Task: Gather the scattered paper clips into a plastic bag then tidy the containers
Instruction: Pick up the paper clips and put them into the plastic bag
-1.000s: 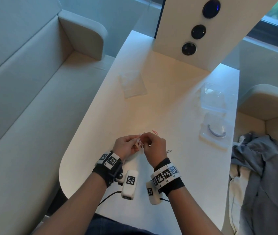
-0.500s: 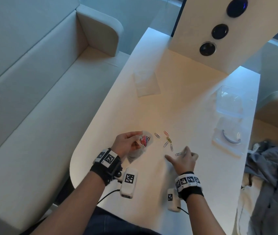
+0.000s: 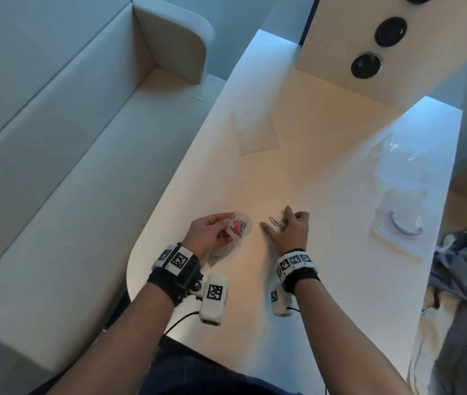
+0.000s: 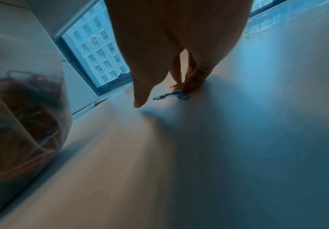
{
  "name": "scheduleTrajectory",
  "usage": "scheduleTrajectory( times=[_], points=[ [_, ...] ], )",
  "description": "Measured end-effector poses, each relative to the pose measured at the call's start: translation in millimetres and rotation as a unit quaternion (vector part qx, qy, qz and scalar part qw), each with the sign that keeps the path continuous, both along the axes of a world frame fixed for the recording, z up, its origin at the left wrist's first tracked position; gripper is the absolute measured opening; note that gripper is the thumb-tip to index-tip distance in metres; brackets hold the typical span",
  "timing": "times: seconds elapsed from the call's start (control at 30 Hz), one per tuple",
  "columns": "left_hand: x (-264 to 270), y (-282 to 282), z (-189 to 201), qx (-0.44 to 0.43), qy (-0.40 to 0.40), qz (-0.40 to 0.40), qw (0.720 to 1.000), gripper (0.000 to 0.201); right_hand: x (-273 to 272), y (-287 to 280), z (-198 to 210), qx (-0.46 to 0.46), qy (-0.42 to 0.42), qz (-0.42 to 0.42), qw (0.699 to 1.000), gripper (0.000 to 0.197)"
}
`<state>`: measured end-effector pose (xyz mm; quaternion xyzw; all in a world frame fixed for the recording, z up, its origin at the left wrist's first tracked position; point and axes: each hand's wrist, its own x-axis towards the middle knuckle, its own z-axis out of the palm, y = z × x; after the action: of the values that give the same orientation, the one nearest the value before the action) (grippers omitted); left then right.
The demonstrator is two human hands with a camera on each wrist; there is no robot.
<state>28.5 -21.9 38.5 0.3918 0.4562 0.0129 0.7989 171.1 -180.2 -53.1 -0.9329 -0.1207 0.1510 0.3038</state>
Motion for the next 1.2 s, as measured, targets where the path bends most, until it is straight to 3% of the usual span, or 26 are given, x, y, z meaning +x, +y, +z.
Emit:
scheduleTrajectory(
  times=[0.2,0.3,0.43,0.57,0.73,0.87,0.93,1.0,1.07,1.1,1.2],
  points=[
    [-0.8,-0.8,-1.3,-0.004,0.002,0.0,1.0,0.015,0.8,1.2,-4.7,0.078,-0.006,-0.059,0.995,0.033],
    [-0.8,-1.0,-1.1,-0.004,0.001,0.0,1.0,0.016,7.0,-2.4,-3.5,0.074,-0.014,-0.051,0.996,0.018],
    [0.6,-3.6,0.7,-0.004,0.001,-0.001,1.0,0.016,17.6,0.7,9.3,0.006,-0.021,0.0,1.0,0.01],
    [0.3,-4.7,1.2,-0.002,0.001,-0.006,1.0,0.015,27.9,5.0,22.1,-0.097,-0.045,0.115,0.988,0.014],
    [-1.4,-5.4,1.0,0.002,0.002,-0.011,1.0,0.014,37.2,11.9,33.4,-0.262,-0.084,0.252,0.928,0.016],
    [0.0,-7.7,0.4,0.01,0.004,-0.015,1.0,0.014,41.9,19.0,39.9,-0.302,-0.093,0.316,0.895,0.015],
    [1.2,-8.8,0.5,0.012,0.006,-0.015,1.0,0.015,52.0,18.6,43.8,-0.265,-0.056,0.274,0.923,0.013],
    [2.8,-9.6,0.0,0.018,0.009,-0.016,1.0,0.016,63.7,11.2,46.1,-0.159,0.013,0.147,0.976,0.008],
    [4.7,-10.1,-0.5,0.02,0.011,-0.016,1.0,0.017,68.6,-1.1,47.9,-0.007,0.128,-0.013,0.992,0.013],
    [6.1,-10.7,-0.5,0.019,0.011,-0.016,1.0,0.017,67.1,-6.7,51.2,0.085,0.203,-0.081,0.972,0.015],
    [12.7,-16.2,-1.5,0.016,0.011,-0.016,1.0,0.022,50.6,-12.8,73.4,0.332,0.37,-0.186,0.847,0.011]
  ],
)
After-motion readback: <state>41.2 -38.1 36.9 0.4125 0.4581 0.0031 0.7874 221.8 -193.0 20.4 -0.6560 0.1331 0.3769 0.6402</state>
